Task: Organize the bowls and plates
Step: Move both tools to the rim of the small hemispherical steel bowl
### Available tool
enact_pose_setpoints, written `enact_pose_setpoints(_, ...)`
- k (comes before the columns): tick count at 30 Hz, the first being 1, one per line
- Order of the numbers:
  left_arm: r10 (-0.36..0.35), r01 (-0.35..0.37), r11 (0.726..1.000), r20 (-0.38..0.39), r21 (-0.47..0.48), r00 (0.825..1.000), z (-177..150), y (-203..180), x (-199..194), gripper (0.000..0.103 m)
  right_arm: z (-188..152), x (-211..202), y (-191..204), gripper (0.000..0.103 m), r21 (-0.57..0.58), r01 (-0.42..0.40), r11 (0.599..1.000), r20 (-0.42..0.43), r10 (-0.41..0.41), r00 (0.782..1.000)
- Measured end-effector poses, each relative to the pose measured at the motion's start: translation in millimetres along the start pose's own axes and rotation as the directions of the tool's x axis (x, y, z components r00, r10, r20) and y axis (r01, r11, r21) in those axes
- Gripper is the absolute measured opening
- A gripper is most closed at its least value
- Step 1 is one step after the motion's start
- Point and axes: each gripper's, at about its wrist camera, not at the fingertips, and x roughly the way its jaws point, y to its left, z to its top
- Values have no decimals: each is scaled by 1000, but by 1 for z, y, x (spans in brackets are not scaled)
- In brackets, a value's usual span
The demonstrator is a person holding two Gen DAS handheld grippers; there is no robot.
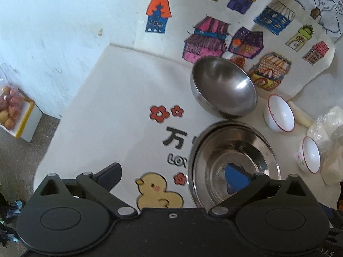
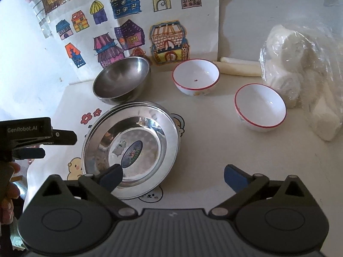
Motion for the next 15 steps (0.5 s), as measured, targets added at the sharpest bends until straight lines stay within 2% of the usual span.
enact_pose_setpoints(7, 6, -7, 999, 32, 48, 999, 26, 11, 7, 102, 9, 7, 9, 103, 3, 3, 1000, 27, -3, 1000)
enact_pose_setpoints(15, 8, -17, 991, 65, 136, 998, 71, 10, 27, 102, 43, 30, 20, 103, 8, 1, 1000, 75, -2, 997)
